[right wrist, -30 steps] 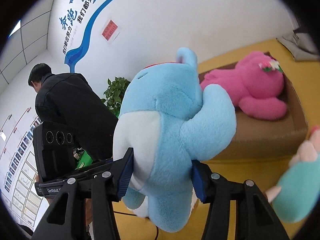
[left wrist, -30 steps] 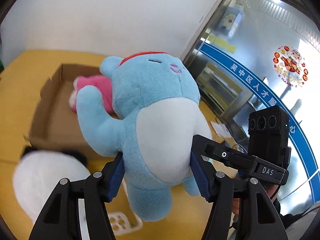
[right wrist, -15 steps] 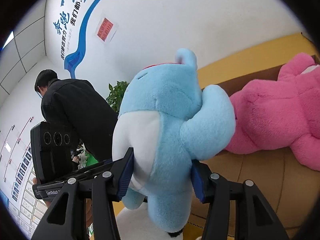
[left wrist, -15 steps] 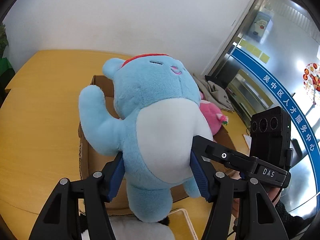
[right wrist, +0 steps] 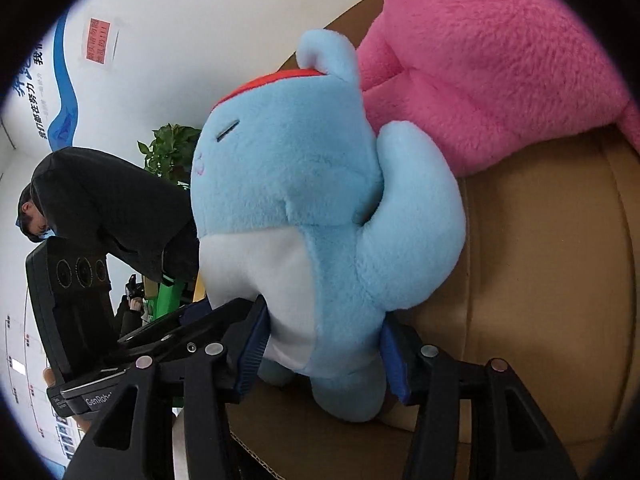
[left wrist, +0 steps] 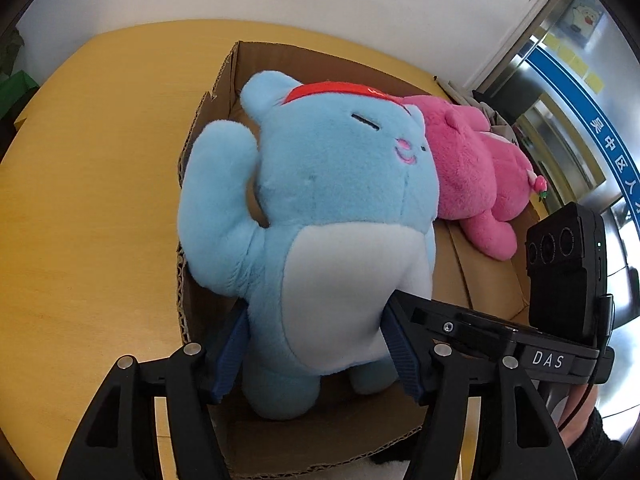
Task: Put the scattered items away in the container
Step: 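Lower the blue cat beside the pink bear, open both grippers, withdraw, then move both open grippers to the white panda plush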
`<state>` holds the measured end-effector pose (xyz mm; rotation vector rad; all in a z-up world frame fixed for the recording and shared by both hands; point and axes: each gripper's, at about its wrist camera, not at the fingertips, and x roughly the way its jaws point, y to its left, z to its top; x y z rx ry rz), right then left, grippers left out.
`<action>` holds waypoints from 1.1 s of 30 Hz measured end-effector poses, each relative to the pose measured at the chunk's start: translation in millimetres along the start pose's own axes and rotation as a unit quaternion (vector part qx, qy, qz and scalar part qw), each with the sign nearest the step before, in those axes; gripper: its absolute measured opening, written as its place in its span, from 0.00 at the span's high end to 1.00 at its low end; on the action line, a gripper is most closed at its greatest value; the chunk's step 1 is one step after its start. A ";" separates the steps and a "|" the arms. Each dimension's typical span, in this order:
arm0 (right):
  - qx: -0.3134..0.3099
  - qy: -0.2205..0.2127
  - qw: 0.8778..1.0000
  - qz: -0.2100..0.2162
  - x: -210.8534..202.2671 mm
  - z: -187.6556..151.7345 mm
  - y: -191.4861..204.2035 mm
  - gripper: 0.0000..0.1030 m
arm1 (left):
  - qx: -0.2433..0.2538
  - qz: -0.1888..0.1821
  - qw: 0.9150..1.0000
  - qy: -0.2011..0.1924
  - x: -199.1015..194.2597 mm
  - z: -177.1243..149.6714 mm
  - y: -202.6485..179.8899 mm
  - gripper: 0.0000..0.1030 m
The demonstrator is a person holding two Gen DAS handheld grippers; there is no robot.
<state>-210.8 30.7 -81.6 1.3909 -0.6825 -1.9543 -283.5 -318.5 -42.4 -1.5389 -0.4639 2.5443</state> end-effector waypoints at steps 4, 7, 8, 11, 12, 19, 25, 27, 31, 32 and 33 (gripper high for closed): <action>-0.012 -0.029 0.999 -0.011 -31.4 -8.1 2.2 0.33 | -0.007 0.001 1.000 -0.025 -20.9 -9.4 -3.7 0.29; -0.029 -0.068 0.996 -0.040 -73.6 -21.2 7.4 0.18 | -0.010 0.013 0.997 -0.072 -56.1 -23.3 -12.0 0.23; -0.042 -0.078 0.995 -0.053 -87.2 -26.6 9.9 0.18 | -0.013 0.015 0.996 -0.090 -69.0 -29.1 -14.3 0.18; -0.101 -0.122 0.979 -0.129 -127.8 -43.7 25.0 0.16 | -0.003 0.032 0.987 -0.155 -107.7 -53.1 -38.7 0.02; -0.122 -0.136 0.970 -0.160 -140.0 -48.9 29.8 0.16 | 0.003 0.035 0.985 -0.168 -116.2 -60.4 -46.0 0.02; -0.187 -0.194 0.927 -0.261 -202.4 -98.9 45.2 0.16 | 0.027 0.048 0.977 -0.204 -139.4 -103.3 -93.5 0.01; -0.192 -0.215 0.916 -0.279 -233.0 -105.7 55.5 0.16 | 0.031 0.037 0.980 -0.195 -137.8 -120.4 -112.8 0.01; -0.193 -0.217 0.915 -0.279 -235.6 -109.3 56.0 0.16 | 0.039 0.040 0.979 -0.194 -139.3 -125.4 -118.9 0.01; -0.193 -0.219 0.914 -0.281 -240.9 -116.4 55.3 0.16 | 0.049 0.036 0.978 -0.199 -144.0 -132.8 -127.9 0.01; -0.193 -0.220 0.914 -0.280 -242.6 -118.0 55.0 0.16 | 0.050 0.035 0.978 -0.200 -145.3 -134.1 -129.8 0.01; -0.192 -0.219 0.915 -0.279 -243.8 -119.0 54.1 0.16 | 0.051 0.034 0.978 -0.201 -146.4 -135.5 -131.2 0.01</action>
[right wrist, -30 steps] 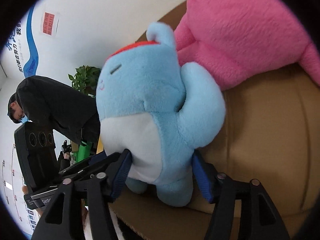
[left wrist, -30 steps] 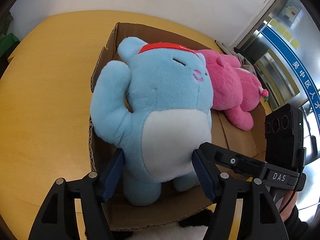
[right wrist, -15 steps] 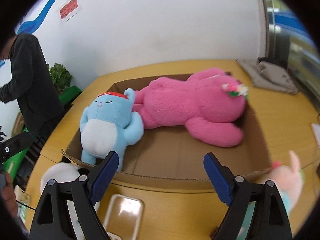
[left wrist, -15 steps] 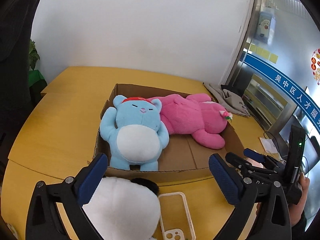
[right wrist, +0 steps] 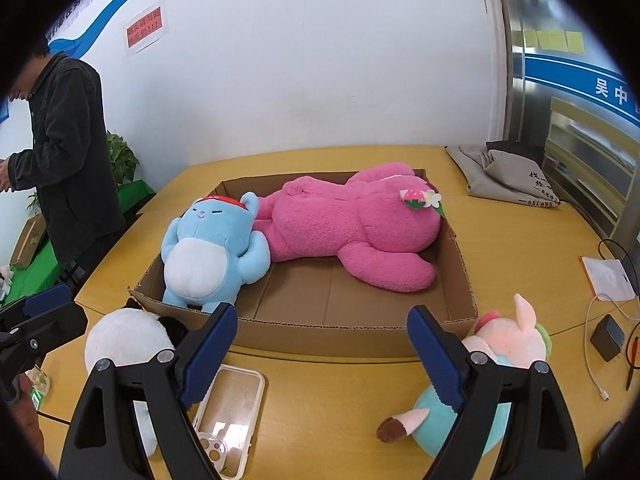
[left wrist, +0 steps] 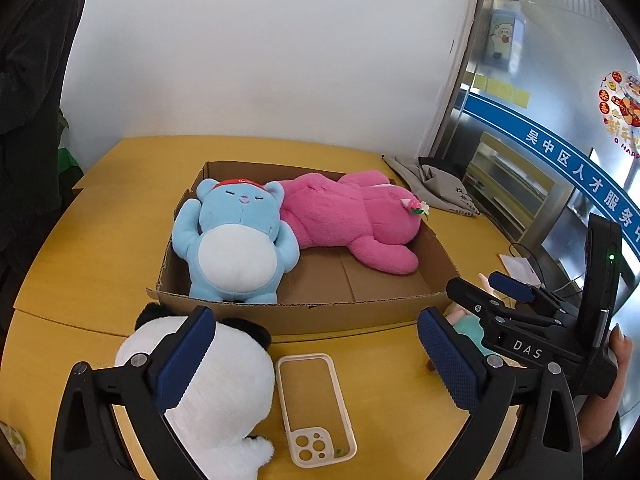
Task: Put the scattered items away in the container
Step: 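Move both open grippers to the white panda plush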
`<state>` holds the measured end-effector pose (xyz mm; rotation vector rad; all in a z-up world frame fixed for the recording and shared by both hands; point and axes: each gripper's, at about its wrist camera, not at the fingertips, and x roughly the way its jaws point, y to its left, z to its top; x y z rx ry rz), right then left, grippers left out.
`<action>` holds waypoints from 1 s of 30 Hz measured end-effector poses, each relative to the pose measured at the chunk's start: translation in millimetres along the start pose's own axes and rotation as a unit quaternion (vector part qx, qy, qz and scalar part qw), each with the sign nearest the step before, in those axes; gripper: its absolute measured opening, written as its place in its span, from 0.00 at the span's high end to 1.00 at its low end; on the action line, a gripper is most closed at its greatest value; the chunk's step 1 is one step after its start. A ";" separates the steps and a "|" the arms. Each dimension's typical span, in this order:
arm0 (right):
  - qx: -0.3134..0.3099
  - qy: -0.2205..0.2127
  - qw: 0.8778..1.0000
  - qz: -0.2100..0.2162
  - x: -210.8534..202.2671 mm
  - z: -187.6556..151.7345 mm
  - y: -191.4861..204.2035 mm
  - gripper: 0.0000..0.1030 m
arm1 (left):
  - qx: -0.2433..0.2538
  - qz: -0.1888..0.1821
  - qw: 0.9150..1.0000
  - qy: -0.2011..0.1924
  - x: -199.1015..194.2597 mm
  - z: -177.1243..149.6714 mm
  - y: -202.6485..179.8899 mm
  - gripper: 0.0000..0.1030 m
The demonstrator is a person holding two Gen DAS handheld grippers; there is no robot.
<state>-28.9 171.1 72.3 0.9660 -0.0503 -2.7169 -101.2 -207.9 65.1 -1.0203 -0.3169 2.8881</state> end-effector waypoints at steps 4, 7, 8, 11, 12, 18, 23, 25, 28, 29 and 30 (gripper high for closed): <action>0.003 0.001 1.000 -0.003 -4.0 -4.4 -2.4 0.16 | 0.004 -0.003 1.000 -0.003 -5.5 -3.1 -3.9 0.01; 0.000 -0.001 1.000 -0.008 -6.4 -7.4 -1.4 0.15 | 0.002 -0.001 1.000 -0.003 -6.9 -6.5 -5.1 0.01; -0.001 -0.002 1.000 -0.009 -6.9 -8.1 -1.1 0.16 | 0.003 -0.002 1.000 -0.003 -7.3 -7.7 -5.3 0.01; -0.002 0.000 1.000 -0.005 -7.1 -9.8 0.1 0.15 | 0.002 -0.005 1.000 -0.002 -7.5 -10.2 -3.2 0.01; -0.003 0.000 1.000 -0.005 -7.2 -10.3 0.4 0.15 | 0.001 -0.004 1.000 -0.001 -7.5 -10.6 -1.3 0.01; -0.001 0.009 1.000 0.008 -2.2 -15.0 3.9 0.15 | -0.004 -0.004 1.000 0.003 -11.3 -13.9 18.4 0.01; 0.013 0.033 0.997 0.064 9.6 -24.6 13.6 0.15 | -0.010 -0.011 0.999 0.031 -6.0 -18.3 48.3 0.01; 0.014 0.047 0.993 0.106 15.1 -32.1 22.5 0.15 | -0.013 -0.008 0.999 0.044 -2.2 -22.6 62.5 0.00; 0.015 0.080 0.982 0.168 28.3 -47.5 42.4 0.15 | -0.031 -0.014 0.998 0.061 7.6 -31.5 92.6 0.01; 0.013 0.092 0.977 0.191 33.6 -53.5 51.0 0.15 | -0.041 -0.018 0.997 0.068 12.5 -35.1 104.2 0.01; 0.011 0.104 0.971 0.215 39.3 -60.0 60.3 0.15 | -0.050 -0.023 0.996 0.076 18.1 -38.6 115.2 0.01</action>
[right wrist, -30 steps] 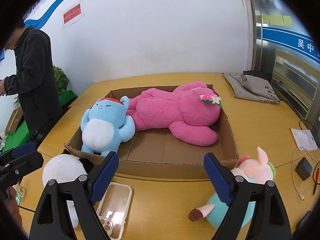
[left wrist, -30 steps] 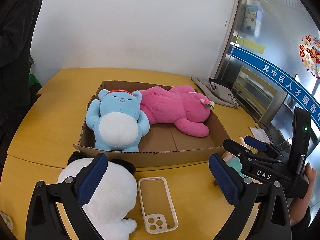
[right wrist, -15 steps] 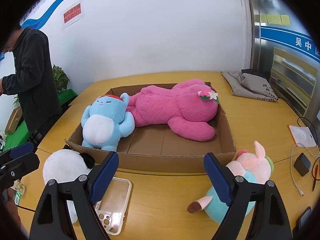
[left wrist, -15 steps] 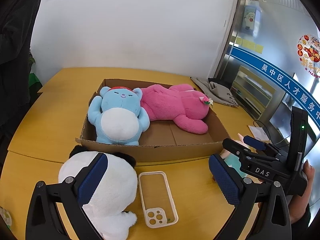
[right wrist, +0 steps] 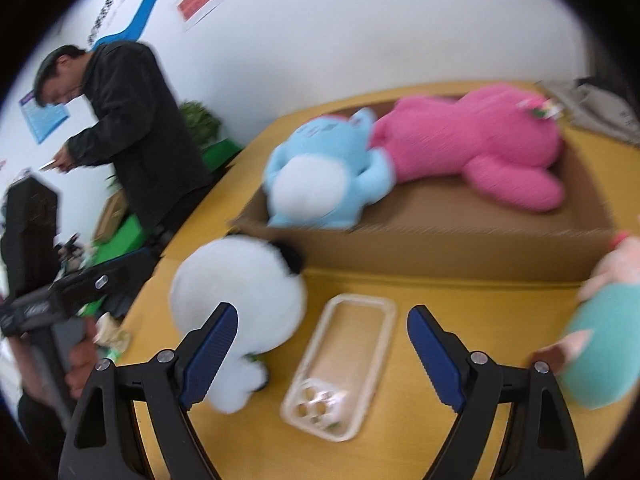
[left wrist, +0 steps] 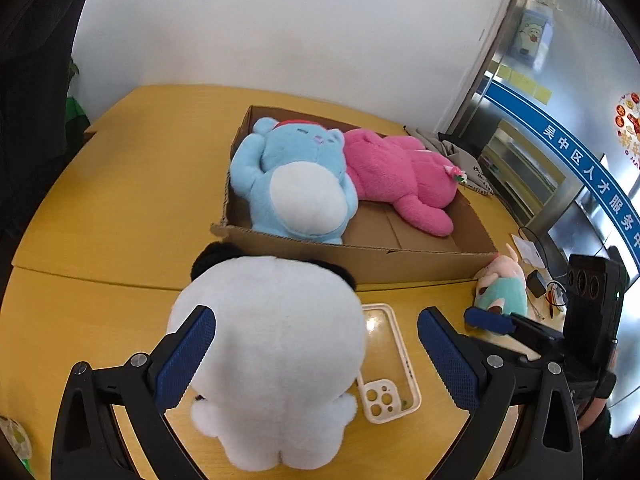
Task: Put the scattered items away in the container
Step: 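Move both open grippers to the white panda plush, then close both grippers on the white panda plush's body, then lift the white panda with both grippers and carry it into the box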
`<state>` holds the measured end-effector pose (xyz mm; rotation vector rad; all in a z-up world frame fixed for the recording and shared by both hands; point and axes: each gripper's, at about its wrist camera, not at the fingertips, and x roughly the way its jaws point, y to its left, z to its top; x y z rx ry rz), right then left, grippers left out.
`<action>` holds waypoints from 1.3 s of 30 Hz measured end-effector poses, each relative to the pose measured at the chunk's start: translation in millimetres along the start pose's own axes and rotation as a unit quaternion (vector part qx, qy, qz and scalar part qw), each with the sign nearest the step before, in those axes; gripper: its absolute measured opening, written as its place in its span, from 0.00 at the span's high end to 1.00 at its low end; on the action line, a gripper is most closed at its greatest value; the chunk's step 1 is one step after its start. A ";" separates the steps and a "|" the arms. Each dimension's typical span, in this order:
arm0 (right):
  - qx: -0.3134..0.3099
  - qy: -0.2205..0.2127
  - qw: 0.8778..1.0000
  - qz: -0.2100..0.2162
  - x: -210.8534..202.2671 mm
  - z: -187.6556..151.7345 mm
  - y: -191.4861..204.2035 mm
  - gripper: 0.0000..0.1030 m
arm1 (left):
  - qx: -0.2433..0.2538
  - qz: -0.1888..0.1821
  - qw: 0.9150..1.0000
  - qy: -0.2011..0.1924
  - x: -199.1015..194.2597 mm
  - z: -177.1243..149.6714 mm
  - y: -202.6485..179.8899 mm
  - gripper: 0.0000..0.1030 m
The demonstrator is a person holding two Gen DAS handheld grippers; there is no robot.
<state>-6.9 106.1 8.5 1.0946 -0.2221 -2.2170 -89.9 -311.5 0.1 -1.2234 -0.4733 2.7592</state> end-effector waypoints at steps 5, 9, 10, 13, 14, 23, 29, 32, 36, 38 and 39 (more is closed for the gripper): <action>-0.035 0.047 0.995 0.077 45.0 -15.6 27.4 0.15 | -0.030 -0.015 0.999 0.038 27.5 -9.1 45.3 0.01; -0.064 0.045 0.993 0.094 62.9 -18.1 44.0 0.15 | -0.037 -0.045 0.997 0.059 45.2 -14.9 60.8 0.01; -0.060 0.046 0.992 0.098 67.2 -18.2 46.1 0.15 | -0.036 -0.054 0.996 0.056 46.8 -15.7 62.4 0.01; -0.045 0.053 0.993 0.098 81.7 -19.9 51.9 0.15 | -0.032 -0.067 0.996 0.054 49.7 -14.1 65.7 0.00; -0.040 0.057 0.993 0.095 87.8 -21.6 54.1 0.15 | -0.029 -0.069 0.996 0.056 50.9 -14.2 65.5 0.00; -0.046 0.049 0.995 0.073 112.4 -31.9 63.0 0.16 | -0.021 -0.090 0.994 0.057 48.8 -19.2 66.5 0.18; -0.043 0.052 0.994 0.083 101.1 -34.2 58.6 0.29 | -0.033 -0.098 0.994 0.042 34.9 -29.4 56.3 0.24; -0.047 0.046 0.994 0.085 88.8 -36.2 57.7 0.29 | -0.039 -0.105 0.993 0.033 26.0 -32.5 45.2 0.24; -0.072 0.036 0.993 0.086 61.9 -34.0 58.0 0.29 | -0.042 -0.119 0.992 0.013 12.9 -31.2 24.1 0.24; -0.075 0.027 0.993 0.084 44.5 -31.0 55.0 0.29 | -0.037 -0.126 0.991 0.001 7.2 -27.1 6.9 0.24; -0.075 0.021 0.993 0.083 34.4 -29.2 52.6 0.29 | -0.033 -0.128 0.991 -0.003 5.6 -24.5 -2.7 0.24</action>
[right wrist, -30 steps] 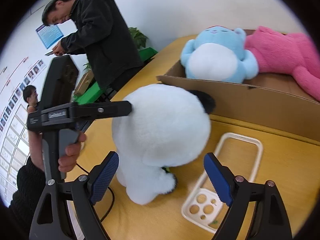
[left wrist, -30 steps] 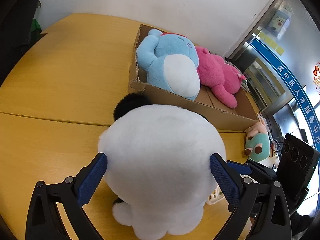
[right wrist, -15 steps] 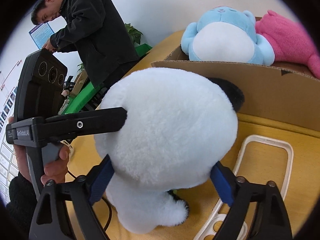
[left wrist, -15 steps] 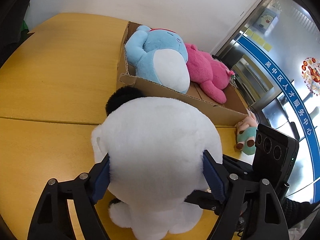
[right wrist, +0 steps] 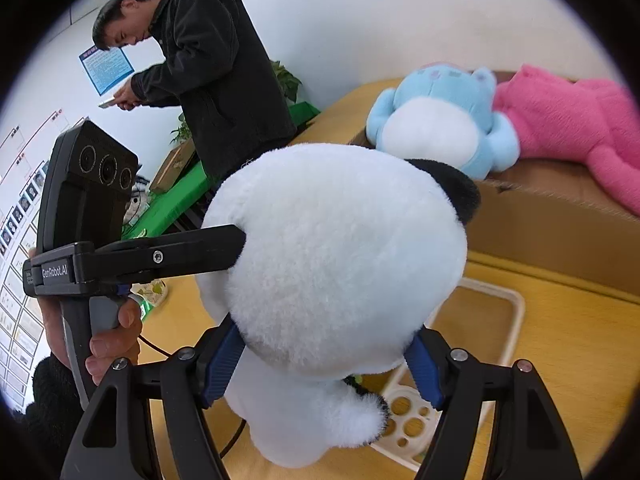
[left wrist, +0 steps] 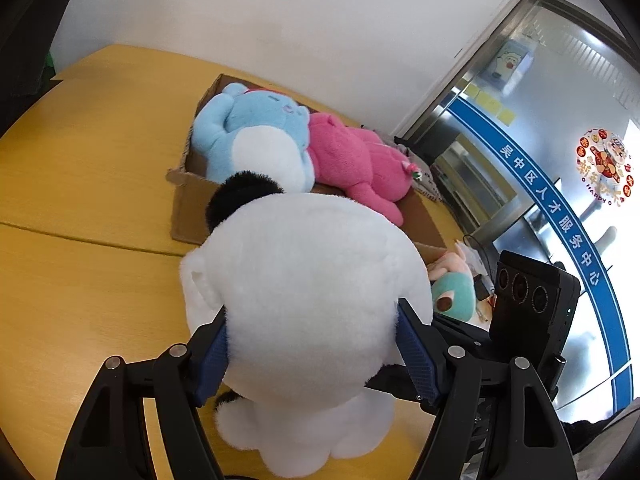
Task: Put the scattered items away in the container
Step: 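Lift the white panda with both grippers and carry it into the box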
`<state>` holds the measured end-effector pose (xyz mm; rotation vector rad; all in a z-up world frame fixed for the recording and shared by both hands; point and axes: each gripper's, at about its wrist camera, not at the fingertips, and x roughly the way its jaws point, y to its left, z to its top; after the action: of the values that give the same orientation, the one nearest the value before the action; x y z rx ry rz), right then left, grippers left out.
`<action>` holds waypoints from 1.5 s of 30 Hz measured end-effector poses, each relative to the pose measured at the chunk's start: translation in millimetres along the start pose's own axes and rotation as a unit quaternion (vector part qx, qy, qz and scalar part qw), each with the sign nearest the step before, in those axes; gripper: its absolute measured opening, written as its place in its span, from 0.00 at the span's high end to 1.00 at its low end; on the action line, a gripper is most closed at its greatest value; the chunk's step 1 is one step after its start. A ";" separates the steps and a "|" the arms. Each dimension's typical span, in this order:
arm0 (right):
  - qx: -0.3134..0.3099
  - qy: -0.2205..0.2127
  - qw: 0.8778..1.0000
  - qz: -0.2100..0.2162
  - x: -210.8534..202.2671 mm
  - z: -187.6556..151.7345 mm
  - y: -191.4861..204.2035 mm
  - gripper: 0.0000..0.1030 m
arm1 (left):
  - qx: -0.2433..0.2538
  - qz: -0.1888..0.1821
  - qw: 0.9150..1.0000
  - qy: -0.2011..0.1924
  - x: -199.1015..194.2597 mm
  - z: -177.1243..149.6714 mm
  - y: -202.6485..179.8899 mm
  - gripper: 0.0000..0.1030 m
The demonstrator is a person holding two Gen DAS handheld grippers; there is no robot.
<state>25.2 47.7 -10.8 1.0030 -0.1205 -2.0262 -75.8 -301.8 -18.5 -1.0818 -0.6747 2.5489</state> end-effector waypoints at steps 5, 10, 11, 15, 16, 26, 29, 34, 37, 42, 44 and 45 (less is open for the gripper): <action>0.013 0.005 1.000 -0.014 -44.9 2.6 -22.0 0.27 | 0.022 -0.011 1.000 0.016 28.8 6.5 -49.0 0.24; 0.033 0.048 0.998 -0.037 -66.7 -8.7 -64.8 0.19 | 0.013 -0.021 0.997 0.066 86.0 -6.2 -64.0 0.24; 0.047 0.061 0.996 -0.045 -64.6 -13.9 -75.8 0.16 | 0.010 -0.016 0.997 0.080 97.8 -10.5 -63.6 0.24; 0.115 0.076 0.989 -0.057 -50.4 -42.2 -111.0 0.02 | 0.027 0.002 0.997 0.073 111.4 -17.8 -69.0 0.19; 0.130 0.071 0.988 -0.048 -49.4 -45.2 -115.2 0.02 | 0.034 0.010 0.997 0.073 110.9 -17.5 -70.9 0.16; 0.127 0.017 0.990 -0.064 -47.5 -44.4 -104.1 0.14 | 0.003 -0.011 0.998 0.068 99.1 -18.8 -60.6 0.21; 0.105 -0.003 0.992 -0.073 -60.9 -31.5 -90.8 0.23 | -0.010 -0.022 0.998 0.058 84.0 -11.3 -67.8 0.22; 0.092 -0.044 0.994 -0.048 -89.0 10.3 -86.1 0.23 | 0.041 -0.008 0.999 0.002 58.9 26.8 -101.1 0.22; 0.062 -0.070 0.994 -0.053 -97.9 53.9 -84.3 0.23 | 0.052 -0.019 0.998 -0.023 56.5 70.5 -109.3 0.22; 0.041 -0.113 0.990 -0.067 -104.1 129.2 -94.8 0.23 | 0.072 -0.017 0.996 -0.056 69.5 147.7 -119.3 0.22; 0.040 -0.122 0.989 -0.072 -100.4 155.5 -105.0 0.23 | 0.074 -0.011 0.996 -0.056 82.6 173.0 -117.3 0.22; 0.041 -0.125 0.989 -0.074 -96.4 166.1 -112.6 0.23 | 0.077 -0.003 0.996 -0.050 92.5 182.9 -114.7 0.22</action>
<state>-132.1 145.6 112.7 0.8229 -0.2723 -2.2939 -263.0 -220.3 97.6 -0.9044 -0.4937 2.6148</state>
